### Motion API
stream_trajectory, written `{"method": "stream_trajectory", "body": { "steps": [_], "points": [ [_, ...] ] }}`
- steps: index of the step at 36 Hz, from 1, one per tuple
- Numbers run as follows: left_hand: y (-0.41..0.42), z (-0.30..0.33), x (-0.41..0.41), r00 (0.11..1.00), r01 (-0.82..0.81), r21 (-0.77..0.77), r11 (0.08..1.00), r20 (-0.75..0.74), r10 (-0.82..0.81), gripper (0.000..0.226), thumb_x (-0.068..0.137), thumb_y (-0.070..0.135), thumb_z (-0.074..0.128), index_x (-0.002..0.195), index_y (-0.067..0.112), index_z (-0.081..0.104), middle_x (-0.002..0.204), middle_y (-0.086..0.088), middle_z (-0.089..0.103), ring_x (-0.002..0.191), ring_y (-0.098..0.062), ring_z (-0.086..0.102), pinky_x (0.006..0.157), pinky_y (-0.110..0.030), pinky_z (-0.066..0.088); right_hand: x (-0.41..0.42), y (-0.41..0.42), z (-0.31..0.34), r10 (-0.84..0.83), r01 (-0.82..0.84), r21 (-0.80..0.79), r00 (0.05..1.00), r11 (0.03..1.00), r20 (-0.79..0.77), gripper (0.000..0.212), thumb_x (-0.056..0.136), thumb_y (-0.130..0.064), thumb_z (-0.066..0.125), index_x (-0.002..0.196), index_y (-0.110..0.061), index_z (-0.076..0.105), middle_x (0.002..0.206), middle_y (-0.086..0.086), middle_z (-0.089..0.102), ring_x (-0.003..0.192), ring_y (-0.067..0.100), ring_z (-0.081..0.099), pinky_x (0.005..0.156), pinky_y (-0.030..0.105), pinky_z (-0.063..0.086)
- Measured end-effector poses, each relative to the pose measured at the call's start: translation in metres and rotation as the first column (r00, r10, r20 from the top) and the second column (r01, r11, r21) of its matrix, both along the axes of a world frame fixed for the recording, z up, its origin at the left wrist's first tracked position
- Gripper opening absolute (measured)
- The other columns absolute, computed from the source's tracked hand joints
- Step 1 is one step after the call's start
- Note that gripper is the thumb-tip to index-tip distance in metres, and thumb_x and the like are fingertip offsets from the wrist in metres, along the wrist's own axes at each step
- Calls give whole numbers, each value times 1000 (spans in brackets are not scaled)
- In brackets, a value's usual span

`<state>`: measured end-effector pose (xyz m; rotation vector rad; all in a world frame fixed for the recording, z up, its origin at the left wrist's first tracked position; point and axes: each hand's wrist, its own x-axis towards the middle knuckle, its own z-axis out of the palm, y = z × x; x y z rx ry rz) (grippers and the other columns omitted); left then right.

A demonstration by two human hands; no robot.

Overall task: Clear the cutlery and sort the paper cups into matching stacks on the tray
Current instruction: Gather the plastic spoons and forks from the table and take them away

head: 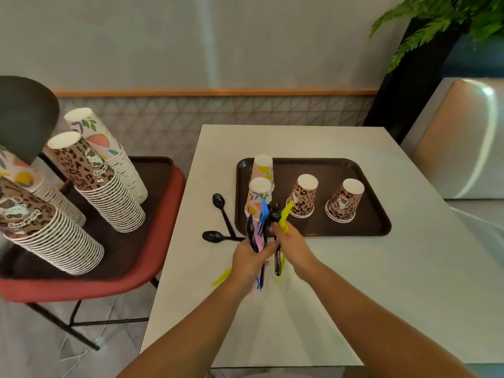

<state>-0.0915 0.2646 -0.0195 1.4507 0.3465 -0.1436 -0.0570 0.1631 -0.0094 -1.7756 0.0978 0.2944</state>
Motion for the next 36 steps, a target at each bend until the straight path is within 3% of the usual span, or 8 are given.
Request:
{"method": "stream_trajectory", "body": {
  "steps": [8, 10, 13, 17, 21, 26, 32, 36],
  "points": [
    [19, 8, 1, 1000, 16, -228, 974, -23, -22, 21, 86, -2, 61, 104, 6, 62, 79, -10, 69, 57, -14, 69, 56, -25, 58, 8, 30, 4, 11, -6, 84, 999, 996, -53, 34, 100, -32, 35, 129, -23, 49, 126, 5, 60, 109, 20, 59, 91, 36, 48],
    [28, 11, 4, 998, 47, -213, 976, -36, -56, 15, 86, 1, 63, 99, 7, 63, 68, -7, 70, 53, -15, 68, 55, -25, 58, 11, 36, 5, 30, -19, 118, 996, 993, -90, 36, 100, -34, 35, 129, -20, 50, 123, 11, 61, 84, 6, 66, 64, 27, 54],
    [42, 13, 10, 994, 112, -200, 973, 3, -114, 10, 87, 0, 61, 91, 8, 64, 61, -5, 68, 50, -14, 64, 54, -25, 56, 17, 46, 7, 18, -4, 113, 992, 994, -122, 37, 101, -33, 33, 127, -13, 49, 115, 19, 62, 37, -2, 54, 32, 17, 37],
    [60, 12, 19, 986, 162, -136, 977, 54, -155, 17, 88, 4, 61, 105, 7, 61, 67, -8, 65, 52, -16, 60, 51, -24, 50, 22, 62, 9, -36, 44, 98, 995, 994, -88, 33, 100, -29, 35, 123, -11, 51, 106, 24, 64, 34, 6, 48, 32, 19, 35],
    [76, 14, 28, 970, 231, -36, 972, 87, -227, 21, 90, 8, 59, 111, 6, 56, 67, -7, 62, 52, -15, 56, 50, -24, 48, 23, 78, 15, -93, 101, 115, 993, 988, -79, 28, 100, -25, 37, 112, -9, 57, 69, 8, 56, 31, 5, 40, 33, 18, 32],
    [99, 10, 43, 967, 213, 63, 975, 130, -220, 19, 92, 10, 56, 111, 6, 57, 65, 4, 62, 53, -10, 57, 54, -22, 46, 21, 87, 29, -66, 91, 248, 992, 965, -108, 13, 96, -16, 43, 87, -13, 52, 55, -1, 52, 44, 11, 46, 48, 22, 43],
    [127, 6, 66, 978, 144, 124, 982, 132, -160, 12, 91, 10, 56, 102, 6, 56, 75, -6, 60, 62, -20, 54, 68, -35, 44, 10, 83, -5, -350, 337, -289, 937, 896, 7, 21, 90, -19, 55, 106, -7, 51, 99, 7, 57, 85, 19, 53, 64, 21, 33],
    [138, 4, 72, 981, 141, 109, 984, 119, -154, 7, 92, 7, 55, 98, 5, 54, 73, -10, 59, 56, -17, 54, 61, -31, 45, -6, 89, -33, -273, 223, -589, 962, 777, 4, 48, 86, -27, 64, 117, 3, 41, 121, 16, 42, 108, 30, 50, 86, 26, 37]
  ]
}}
